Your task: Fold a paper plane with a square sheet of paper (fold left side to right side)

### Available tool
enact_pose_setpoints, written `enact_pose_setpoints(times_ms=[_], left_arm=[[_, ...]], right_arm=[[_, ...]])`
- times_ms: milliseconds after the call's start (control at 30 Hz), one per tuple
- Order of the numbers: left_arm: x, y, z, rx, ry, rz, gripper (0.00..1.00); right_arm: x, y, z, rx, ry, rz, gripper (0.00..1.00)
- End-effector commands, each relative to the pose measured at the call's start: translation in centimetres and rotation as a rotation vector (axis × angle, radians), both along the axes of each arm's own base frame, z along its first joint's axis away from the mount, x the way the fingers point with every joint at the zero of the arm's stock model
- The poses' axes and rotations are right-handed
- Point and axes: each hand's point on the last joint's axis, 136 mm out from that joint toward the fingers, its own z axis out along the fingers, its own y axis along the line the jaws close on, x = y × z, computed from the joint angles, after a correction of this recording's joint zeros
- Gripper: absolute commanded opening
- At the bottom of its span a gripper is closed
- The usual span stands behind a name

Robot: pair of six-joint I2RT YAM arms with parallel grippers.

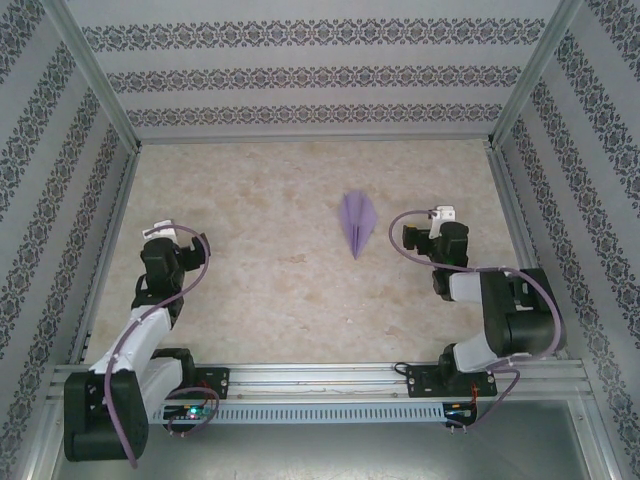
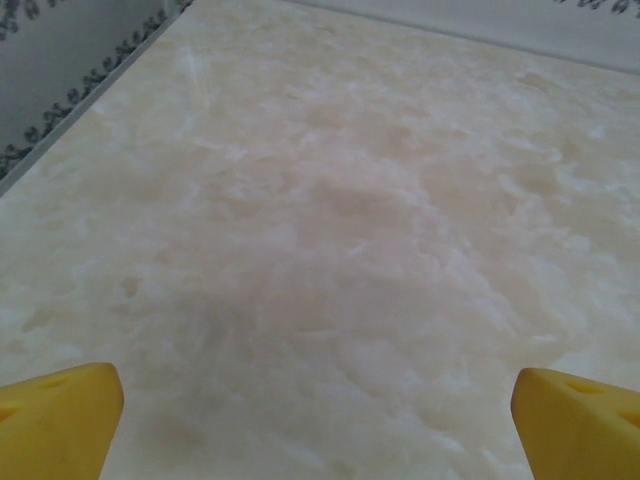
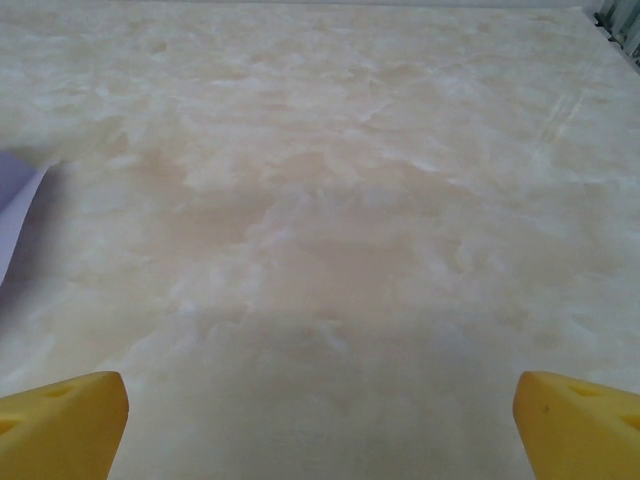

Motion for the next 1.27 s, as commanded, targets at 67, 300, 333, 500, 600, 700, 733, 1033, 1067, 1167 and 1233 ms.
enact_pose_setpoints(times_ms=[67, 300, 333, 500, 600, 700, 733, 1033, 1067, 1167, 1233], left_arm=[[2.8, -1.3, 1.4, 0.035, -0.15, -0.122, 0.99], [5.2, -2.7, 0.5, 0.027, -0.203, -0.22, 1.0], [5.5, -2.8, 0.6, 0.026, -0.215, -0.225, 1.0], [6.8, -3.4, -1.2, 0.017, -0.216, -0.271, 1.0], [6.9, -3.9, -1.5, 0.028, -0.219, -0.297, 1.0], [7.5, -4.0, -2.4, 0.027, -0.2, -0.306, 0.99], [7.7, -4.4, -2.4, 0.026, -0.195, -0.326, 0.99], [8.1, -4.7, -2.8, 0.048, -0.143, -0.324, 0.99], [8.1, -4.7, -2.8, 0.049, -0.146, -0.325, 0.99], [8.0, -4.7, -2.7, 0.048, -0.155, -0.325, 0.99], [8.0, -4.7, -2.8, 0.048, -0.149, -0.326, 0.99]], right_arm=[[1.6, 0.4, 3.5, 0.045, -0.151, 0.052, 0.98], [1.6, 0.0, 3.4, 0.048, -0.15, 0.031, 0.98], [1.6, 0.0, 3.4, 0.045, -0.15, 0.031, 0.98], [1.6, 0.1, 3.4, 0.038, -0.15, 0.028, 0.98], [1.6, 0.1, 3.4, 0.036, -0.15, 0.026, 0.98], [1.6, 0.1, 3.4, 0.034, -0.15, 0.027, 0.98], [1.6, 0.1, 3.4, 0.036, -0.15, 0.025, 0.98], [1.7, 0.1, 3.4, 0.034, -0.15, 0.027, 0.98], [1.6, 0.0, 3.4, 0.03, -0.149, 0.02, 0.98], [1.7, -0.2, 3.4, 0.026, -0.149, 0.004, 0.98], [1.6, -0.2, 3.4, 0.025, -0.149, 0.003, 0.98]])
